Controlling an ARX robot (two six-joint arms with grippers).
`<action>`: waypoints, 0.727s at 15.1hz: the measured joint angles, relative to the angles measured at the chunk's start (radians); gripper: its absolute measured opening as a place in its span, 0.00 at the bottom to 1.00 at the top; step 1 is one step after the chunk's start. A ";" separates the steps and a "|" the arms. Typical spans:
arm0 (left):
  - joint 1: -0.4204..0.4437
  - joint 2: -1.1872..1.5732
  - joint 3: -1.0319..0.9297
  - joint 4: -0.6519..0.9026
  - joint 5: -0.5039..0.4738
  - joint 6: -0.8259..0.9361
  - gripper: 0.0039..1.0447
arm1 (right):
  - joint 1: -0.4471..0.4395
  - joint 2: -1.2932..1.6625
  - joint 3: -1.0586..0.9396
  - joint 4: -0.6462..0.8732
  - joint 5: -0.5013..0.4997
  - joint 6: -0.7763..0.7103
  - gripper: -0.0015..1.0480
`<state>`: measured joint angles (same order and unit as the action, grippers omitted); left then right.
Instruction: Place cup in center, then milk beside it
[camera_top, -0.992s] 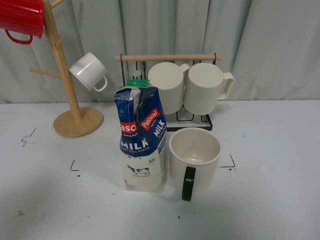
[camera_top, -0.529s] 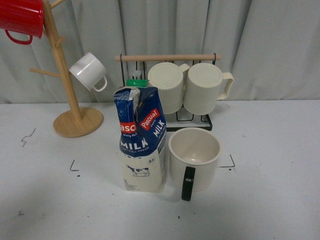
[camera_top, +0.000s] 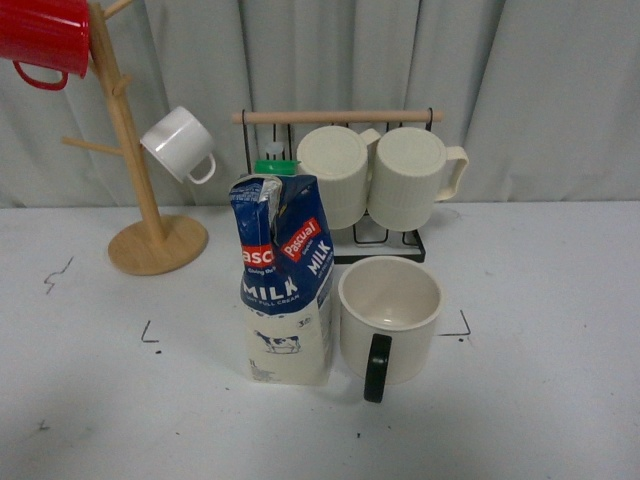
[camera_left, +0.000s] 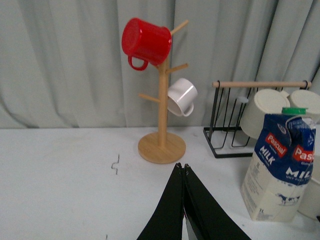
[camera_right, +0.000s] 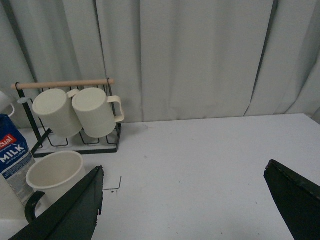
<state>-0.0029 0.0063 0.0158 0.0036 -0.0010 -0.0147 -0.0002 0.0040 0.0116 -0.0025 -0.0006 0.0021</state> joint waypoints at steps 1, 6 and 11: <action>0.000 0.000 -0.005 -0.013 0.000 0.000 0.01 | 0.000 0.000 0.000 -0.001 0.000 0.000 0.94; 0.000 -0.002 -0.005 -0.007 0.001 0.000 0.38 | 0.000 0.000 0.000 -0.001 0.000 0.000 0.94; 0.000 -0.002 -0.005 -0.007 0.001 0.000 0.92 | 0.000 0.000 0.000 -0.001 0.000 0.000 0.94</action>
<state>-0.0029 0.0044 0.0109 -0.0032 -0.0002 -0.0147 -0.0002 0.0040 0.0116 -0.0032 -0.0002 0.0021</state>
